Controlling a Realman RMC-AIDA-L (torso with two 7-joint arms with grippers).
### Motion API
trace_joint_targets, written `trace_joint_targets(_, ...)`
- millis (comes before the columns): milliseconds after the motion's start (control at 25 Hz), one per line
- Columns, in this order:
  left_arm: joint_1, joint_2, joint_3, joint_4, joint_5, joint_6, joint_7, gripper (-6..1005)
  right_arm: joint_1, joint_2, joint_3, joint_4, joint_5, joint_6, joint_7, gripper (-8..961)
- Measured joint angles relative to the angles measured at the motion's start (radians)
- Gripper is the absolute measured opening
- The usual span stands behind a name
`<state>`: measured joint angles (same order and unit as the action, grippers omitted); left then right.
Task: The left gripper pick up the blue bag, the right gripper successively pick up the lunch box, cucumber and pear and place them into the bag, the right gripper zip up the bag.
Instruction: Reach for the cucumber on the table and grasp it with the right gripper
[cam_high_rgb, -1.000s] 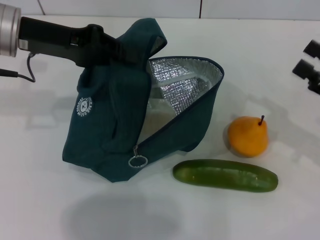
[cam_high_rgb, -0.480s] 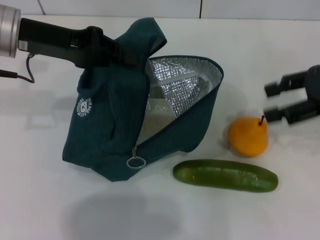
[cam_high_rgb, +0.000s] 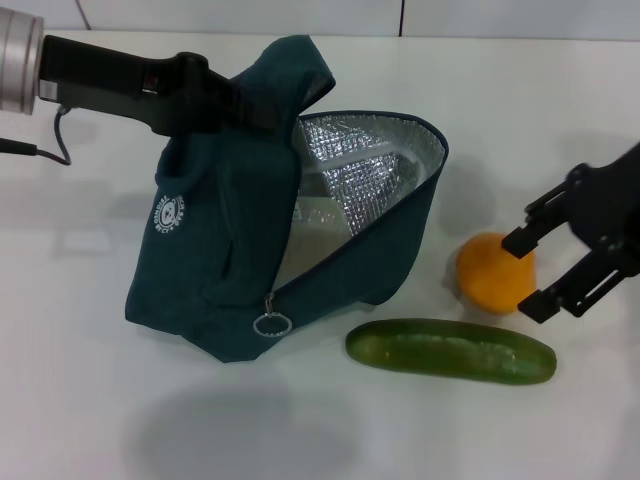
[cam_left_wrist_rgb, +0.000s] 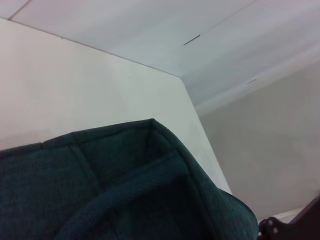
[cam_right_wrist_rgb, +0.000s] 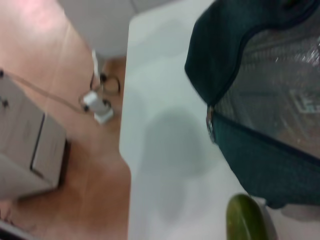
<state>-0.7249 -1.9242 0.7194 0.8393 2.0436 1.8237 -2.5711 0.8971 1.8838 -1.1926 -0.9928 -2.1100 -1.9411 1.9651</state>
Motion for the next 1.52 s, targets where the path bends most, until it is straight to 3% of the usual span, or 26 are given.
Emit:
trace_joint_targets(40, -0.001, 0.000, 0.000, -0.001, 0.001, 0.000, 0.002, 37, 0.033, 0.029, 0.000, 0.003, -0.070, -0.004, 0.003, 793)
trace_joint_targets(80, -0.003, 0.000, 0.000, -0.002, 0.001, -0.001, 0.005, 37, 0.033, 0.029, 0.000, 0.003, -0.070, -0.004, 0.003, 793)
trace_joint_targets(280, -0.007, -0.003, 0.000, -0.003, 0.003, -0.003, 0.010, 38, 0.089, 0.104, 0.000, 0.012, -0.206, -0.009, 0.005, 792)
trace_joint_targets(400, -0.008, -0.004, 0.000, -0.003, 0.006, -0.003, 0.010, 38, 0.094, 0.126, -0.012, 0.012, -0.224, -0.001, 0.004, 792)
trace_joint_targets(760, -0.009, -0.004, 0.000, -0.002, 0.011, -0.003, 0.009, 37, 0.086, 0.132, -0.151, 0.023, -0.227, 0.102, 0.011, 790)
trace_joint_targets(1160, -0.014, -0.006, 0.001, -0.004, 0.013, -0.003, 0.010, 38, 0.082, 0.141, -0.174, 0.112, -0.217, 0.193, 0.002, 785)
trace_joint_targets(1520, -0.017, -0.008, 0.002, -0.003, 0.013, -0.003, 0.012, 39, 0.032, 0.144, -0.273, 0.138, -0.167, 0.328, -0.001, 781)
